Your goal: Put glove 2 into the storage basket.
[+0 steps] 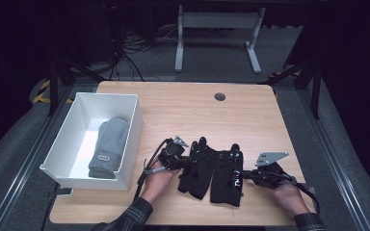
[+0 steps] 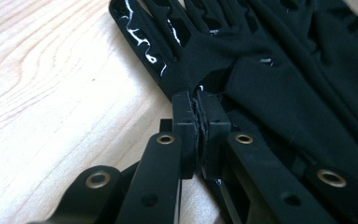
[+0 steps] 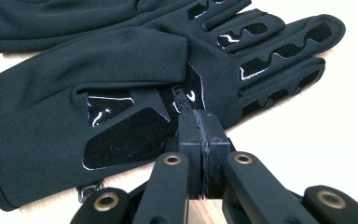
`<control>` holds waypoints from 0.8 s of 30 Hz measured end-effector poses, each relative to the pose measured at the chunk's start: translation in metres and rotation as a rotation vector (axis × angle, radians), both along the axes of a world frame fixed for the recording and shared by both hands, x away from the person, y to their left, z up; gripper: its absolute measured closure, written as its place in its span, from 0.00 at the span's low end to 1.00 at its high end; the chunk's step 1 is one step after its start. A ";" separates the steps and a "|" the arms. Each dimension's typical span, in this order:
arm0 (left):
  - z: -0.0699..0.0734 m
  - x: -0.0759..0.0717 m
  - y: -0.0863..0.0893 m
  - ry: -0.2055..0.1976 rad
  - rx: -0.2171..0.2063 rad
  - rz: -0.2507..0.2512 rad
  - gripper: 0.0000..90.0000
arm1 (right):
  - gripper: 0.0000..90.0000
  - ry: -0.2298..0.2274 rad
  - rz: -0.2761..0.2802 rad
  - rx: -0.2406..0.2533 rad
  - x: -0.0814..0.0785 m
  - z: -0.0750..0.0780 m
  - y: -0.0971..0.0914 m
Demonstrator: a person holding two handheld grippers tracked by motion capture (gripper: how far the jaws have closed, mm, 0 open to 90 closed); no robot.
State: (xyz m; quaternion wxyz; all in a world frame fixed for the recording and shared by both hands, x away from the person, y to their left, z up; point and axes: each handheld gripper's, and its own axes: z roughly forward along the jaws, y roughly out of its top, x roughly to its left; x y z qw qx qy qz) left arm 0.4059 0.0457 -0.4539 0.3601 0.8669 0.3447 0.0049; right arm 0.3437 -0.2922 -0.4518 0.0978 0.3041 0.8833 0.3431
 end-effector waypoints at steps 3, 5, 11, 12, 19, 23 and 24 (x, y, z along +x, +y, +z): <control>0.005 -0.001 0.007 0.010 -0.059 0.020 0.98 | 1.00 0.001 0.005 -0.002 0.000 0.000 0.000; 0.009 -0.002 0.009 0.008 -0.083 0.027 0.98 | 1.00 0.002 0.006 -0.003 -0.001 0.000 0.000; 0.018 -0.005 0.014 0.021 -0.153 0.009 0.98 | 1.00 0.004 0.006 -0.003 0.000 0.000 0.000; 0.019 -0.006 0.014 0.032 -0.166 0.005 0.98 | 1.00 0.004 0.005 -0.004 0.000 0.000 0.000; 0.029 -0.009 0.013 0.041 -0.218 -0.028 0.98 | 1.00 0.007 0.010 0.008 0.000 0.000 0.001; 0.034 -0.010 0.011 0.039 -0.232 -0.036 0.98 | 1.00 0.005 0.025 0.007 0.001 0.000 0.005; 0.034 -0.010 0.010 0.039 -0.235 -0.038 0.98 | 1.00 0.005 0.027 0.012 0.002 0.000 0.006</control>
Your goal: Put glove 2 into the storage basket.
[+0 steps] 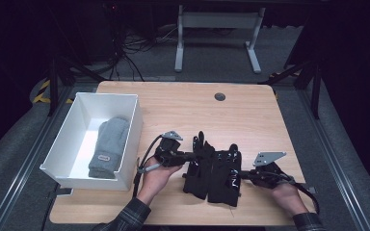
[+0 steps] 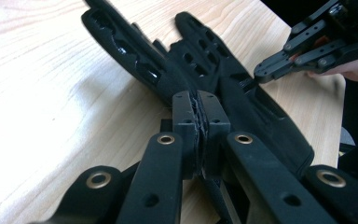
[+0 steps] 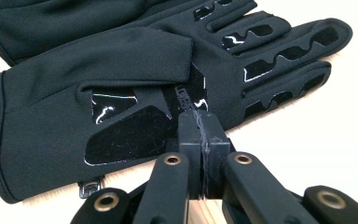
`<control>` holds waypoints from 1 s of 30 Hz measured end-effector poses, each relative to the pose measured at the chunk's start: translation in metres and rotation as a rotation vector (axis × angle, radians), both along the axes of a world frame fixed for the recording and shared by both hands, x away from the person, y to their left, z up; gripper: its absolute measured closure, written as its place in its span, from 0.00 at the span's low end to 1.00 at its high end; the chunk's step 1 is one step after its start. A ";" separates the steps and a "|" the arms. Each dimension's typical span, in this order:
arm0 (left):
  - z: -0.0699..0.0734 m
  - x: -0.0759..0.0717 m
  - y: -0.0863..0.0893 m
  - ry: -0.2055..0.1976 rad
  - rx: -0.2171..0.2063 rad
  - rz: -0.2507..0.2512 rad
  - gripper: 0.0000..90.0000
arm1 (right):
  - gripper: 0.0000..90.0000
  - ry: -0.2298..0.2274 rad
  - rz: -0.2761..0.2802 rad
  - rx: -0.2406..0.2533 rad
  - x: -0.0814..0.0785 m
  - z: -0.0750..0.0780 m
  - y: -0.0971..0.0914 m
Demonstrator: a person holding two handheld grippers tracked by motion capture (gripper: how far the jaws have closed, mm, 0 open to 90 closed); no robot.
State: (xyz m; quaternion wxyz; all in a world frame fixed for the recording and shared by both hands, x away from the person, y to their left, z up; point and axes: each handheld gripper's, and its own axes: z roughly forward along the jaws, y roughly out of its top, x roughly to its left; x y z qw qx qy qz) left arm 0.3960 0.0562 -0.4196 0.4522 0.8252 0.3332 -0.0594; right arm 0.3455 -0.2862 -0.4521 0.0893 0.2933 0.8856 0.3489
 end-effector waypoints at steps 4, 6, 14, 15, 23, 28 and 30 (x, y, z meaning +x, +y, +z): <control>0.003 0.001 0.000 0.003 -0.017 -0.006 0.98 | 1.00 0.008 0.013 0.001 0.004 -0.001 0.005; 0.005 0.001 -0.002 0.003 -0.025 -0.005 0.98 | 1.00 0.006 0.019 0.002 0.005 -0.001 0.008; 0.011 0.002 -0.010 0.001 -0.039 -0.017 0.98 | 1.00 0.011 0.046 0.020 0.013 -0.004 0.020; 0.012 0.002 -0.012 -0.004 -0.042 -0.019 0.98 | 1.00 0.014 0.049 0.024 0.014 -0.004 0.021; 0.013 0.003 -0.027 -0.009 -0.042 -0.028 0.98 | 1.00 0.010 0.084 0.023 0.020 -0.005 0.035; 0.009 0.004 -0.036 0.006 -0.026 -0.034 0.98 | 1.00 0.003 0.107 0.021 0.025 -0.005 0.044; 0.008 0.004 -0.038 0.008 -0.024 -0.036 0.98 | 1.00 0.003 0.111 0.019 0.026 -0.005 0.046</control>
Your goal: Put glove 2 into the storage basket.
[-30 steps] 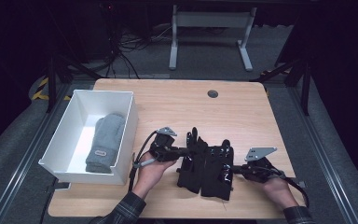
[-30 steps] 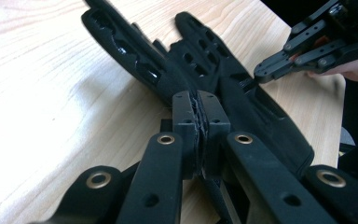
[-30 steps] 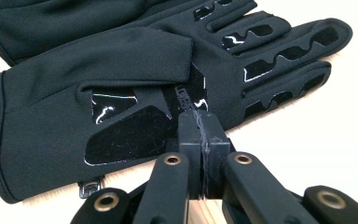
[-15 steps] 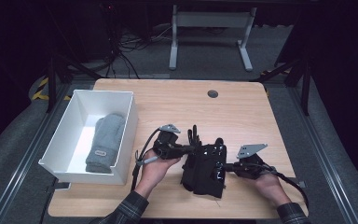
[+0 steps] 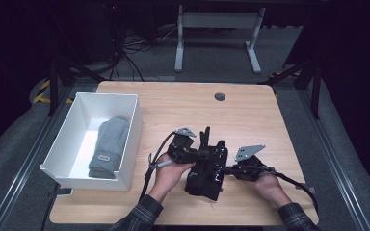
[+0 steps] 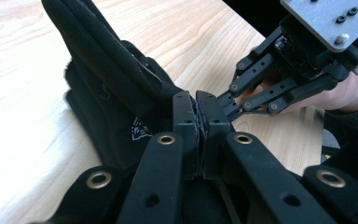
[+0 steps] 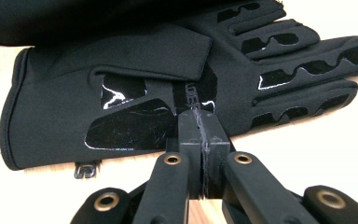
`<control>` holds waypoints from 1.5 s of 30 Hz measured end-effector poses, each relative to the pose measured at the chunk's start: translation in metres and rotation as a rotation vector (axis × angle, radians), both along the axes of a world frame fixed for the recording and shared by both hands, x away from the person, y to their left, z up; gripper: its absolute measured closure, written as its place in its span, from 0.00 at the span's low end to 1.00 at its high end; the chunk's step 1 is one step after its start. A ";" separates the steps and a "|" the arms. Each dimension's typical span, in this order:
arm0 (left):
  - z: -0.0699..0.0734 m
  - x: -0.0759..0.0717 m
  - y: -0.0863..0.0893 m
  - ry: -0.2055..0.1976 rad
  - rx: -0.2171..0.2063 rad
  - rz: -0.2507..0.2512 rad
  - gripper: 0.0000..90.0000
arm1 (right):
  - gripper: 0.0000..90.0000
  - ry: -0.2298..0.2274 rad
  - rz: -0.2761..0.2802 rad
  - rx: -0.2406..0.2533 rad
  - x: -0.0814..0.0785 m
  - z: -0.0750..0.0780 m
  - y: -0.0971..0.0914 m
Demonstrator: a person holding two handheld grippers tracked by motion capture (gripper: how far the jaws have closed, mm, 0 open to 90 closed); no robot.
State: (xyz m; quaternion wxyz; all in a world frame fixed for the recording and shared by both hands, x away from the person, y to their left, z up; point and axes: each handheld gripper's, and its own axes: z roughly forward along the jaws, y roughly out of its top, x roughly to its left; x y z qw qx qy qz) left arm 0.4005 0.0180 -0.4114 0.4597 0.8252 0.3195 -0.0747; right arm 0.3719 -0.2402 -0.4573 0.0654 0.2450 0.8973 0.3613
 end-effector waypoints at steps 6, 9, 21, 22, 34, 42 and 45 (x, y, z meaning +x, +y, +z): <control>-0.008 0.002 -0.014 0.015 0.014 -0.014 0.98 | 1.00 -0.009 0.013 -0.001 0.005 0.000 0.006; -0.013 0.003 -0.021 0.031 0.019 -0.024 0.98 | 1.00 -0.011 0.014 -0.002 0.005 -0.001 0.008; -0.012 -0.003 -0.030 0.005 0.010 -0.085 0.87 | 0.91 -0.050 -0.045 -0.010 0.007 0.006 -0.009; -0.011 -0.005 -0.030 0.004 0.020 -0.093 0.92 | 0.89 -0.057 -0.069 -0.007 0.008 0.008 -0.015; -0.038 -0.025 -0.057 0.022 0.148 -0.172 1.00 | 0.41 -0.115 -0.326 -0.006 0.024 0.007 -0.072; -0.039 -0.029 -0.053 -0.003 0.242 -0.182 1.00 | 0.32 -0.123 -0.371 -0.043 0.031 -0.002 -0.079; -0.039 -0.030 -0.044 -0.009 0.259 -0.175 1.00 | 0.30 -0.122 -0.380 -0.043 0.032 -0.004 -0.081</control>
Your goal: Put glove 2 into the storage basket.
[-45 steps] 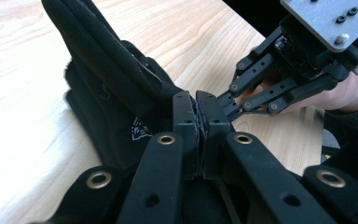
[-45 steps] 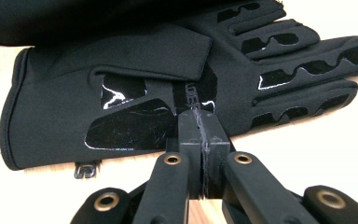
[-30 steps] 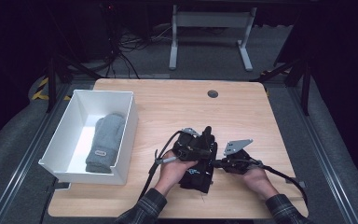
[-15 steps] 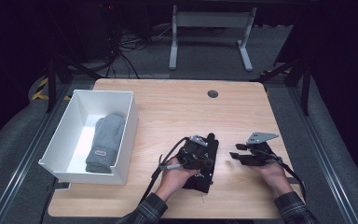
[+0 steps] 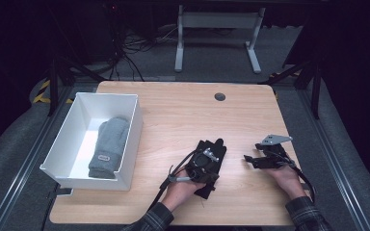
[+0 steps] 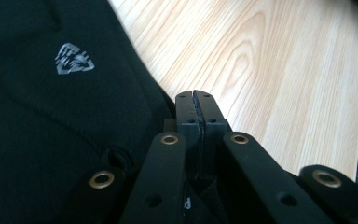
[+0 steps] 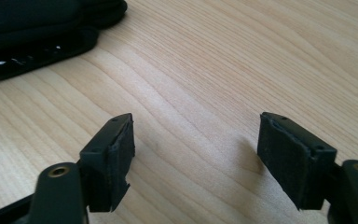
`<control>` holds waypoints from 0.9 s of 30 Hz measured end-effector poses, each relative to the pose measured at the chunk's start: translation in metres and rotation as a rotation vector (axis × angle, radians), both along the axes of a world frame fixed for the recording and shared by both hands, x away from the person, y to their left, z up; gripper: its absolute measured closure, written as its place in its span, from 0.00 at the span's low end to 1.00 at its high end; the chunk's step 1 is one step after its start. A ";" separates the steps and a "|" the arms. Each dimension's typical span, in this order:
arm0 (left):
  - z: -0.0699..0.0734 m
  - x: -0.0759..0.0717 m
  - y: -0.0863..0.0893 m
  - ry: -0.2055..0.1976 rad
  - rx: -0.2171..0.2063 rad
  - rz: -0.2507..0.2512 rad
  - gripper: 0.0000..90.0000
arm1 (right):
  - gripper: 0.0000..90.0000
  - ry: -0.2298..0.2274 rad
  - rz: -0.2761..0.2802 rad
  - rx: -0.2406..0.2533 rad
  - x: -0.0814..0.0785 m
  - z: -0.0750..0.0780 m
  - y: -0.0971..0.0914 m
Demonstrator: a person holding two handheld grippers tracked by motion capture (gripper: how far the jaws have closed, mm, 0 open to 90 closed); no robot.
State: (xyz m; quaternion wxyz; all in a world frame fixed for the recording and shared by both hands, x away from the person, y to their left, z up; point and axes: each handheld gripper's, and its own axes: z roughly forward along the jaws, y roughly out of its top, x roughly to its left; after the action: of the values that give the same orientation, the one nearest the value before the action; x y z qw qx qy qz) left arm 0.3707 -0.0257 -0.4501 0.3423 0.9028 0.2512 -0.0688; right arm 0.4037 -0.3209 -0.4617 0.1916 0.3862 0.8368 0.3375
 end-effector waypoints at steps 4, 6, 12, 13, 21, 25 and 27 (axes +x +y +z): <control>0.001 -0.002 0.016 -0.008 0.021 0.010 1.00 | 0.29 -0.004 -0.009 0.017 0.001 -0.002 -0.002; 0.002 -0.003 0.024 -0.016 0.035 0.016 1.00 | 0.28 -0.005 -0.011 0.029 0.002 -0.003 -0.003; 0.004 -0.005 0.049 -0.039 0.075 0.025 1.00 | 0.28 -0.013 -0.008 0.046 0.001 -0.005 -0.005; 0.004 -0.006 0.052 -0.042 0.078 0.029 1.00 | 0.27 -0.017 -0.009 0.046 0.001 -0.005 -0.005; 0.011 -0.010 0.064 -0.073 0.058 0.007 0.95 | 0.23 -0.013 -0.012 0.052 0.001 -0.006 -0.006; 0.022 -0.009 0.068 -0.123 0.044 -0.007 0.81 | 0.21 -0.012 -0.012 0.051 0.002 -0.006 -0.006; 0.027 -0.006 0.069 -0.139 0.042 -0.018 0.71 | 0.21 -0.012 -0.014 0.049 0.002 -0.006 -0.006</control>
State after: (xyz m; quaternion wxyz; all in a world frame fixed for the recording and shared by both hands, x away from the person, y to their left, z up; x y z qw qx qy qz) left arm 0.3646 0.0435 -0.4232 0.3391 0.9147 0.2198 -0.0037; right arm 0.4056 -0.3267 -0.4677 0.1892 0.3945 0.8245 0.3589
